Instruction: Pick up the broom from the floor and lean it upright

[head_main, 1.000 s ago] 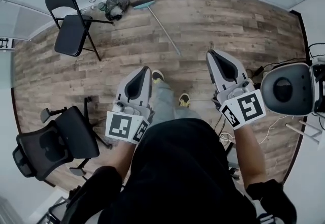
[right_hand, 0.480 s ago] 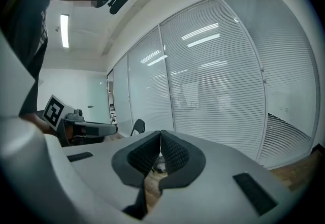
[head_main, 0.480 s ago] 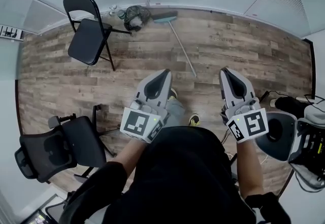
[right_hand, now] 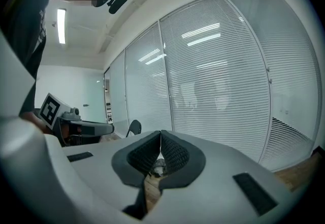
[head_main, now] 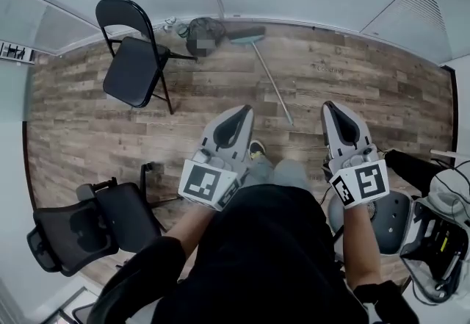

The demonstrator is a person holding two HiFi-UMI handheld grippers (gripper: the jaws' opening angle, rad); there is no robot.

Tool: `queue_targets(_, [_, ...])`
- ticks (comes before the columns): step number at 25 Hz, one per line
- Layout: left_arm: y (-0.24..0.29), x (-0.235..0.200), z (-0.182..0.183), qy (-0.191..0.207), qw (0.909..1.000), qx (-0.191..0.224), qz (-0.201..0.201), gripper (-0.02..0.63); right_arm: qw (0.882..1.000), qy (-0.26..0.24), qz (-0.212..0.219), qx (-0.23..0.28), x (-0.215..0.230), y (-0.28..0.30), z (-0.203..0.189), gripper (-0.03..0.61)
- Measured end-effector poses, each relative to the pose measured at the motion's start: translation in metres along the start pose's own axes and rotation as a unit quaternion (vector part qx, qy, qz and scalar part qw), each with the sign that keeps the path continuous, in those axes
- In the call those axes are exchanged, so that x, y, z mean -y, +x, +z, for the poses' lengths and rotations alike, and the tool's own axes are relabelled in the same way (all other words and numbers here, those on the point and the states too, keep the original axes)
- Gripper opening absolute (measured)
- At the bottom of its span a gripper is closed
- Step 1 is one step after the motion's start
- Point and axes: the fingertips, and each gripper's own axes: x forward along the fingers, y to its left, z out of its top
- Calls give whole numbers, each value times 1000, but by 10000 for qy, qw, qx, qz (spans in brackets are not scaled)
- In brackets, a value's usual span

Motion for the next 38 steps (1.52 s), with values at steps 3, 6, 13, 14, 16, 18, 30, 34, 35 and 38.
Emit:
queue_targets(3, [4,-19,3,9,10000,2,21,20,10000,-36,-12,-19,-3,18,0,18])
queue_targets(6, [6,-32,8,-2,10000,14,47,20,10000,-82,-3,-41,-5,31,3,18])
queue_targets(13, [20,-59,11,-78,9999,24,104,20,9997,-225,9,-110,1,60,7,18])
queue_targets(14, [25,-63,12,-80,9999,17,113,20,9997,-229,8,-122,4,65,7,18])
queue_targets(16, [37,-71,15,-74,9999,10,129,20,9996,-233,-3,-144,13,77,7,18])
queue_targets(18, [50,-79,19,-55,9999,7,134,20,9996,-221,-1,-161,24,90,8,18])
queue_targets(30, [173,-118,29,205,9990,-387,-84,20,9998,-122,-83,-143,117,174,16,18])
queue_targets(34, [218,-119,24,244,9977,-597,-216,20,9995,-107,-172,-228,157,187,12,18])
queue_targets(35, [228,-119,22,275,9971,-664,-266,20,9995,-83,-204,-247,167,189,9,18])
queue_targets(38, [258,-117,13,350,9951,-821,-426,20,9990,-45,-261,-357,196,193,-1,18])
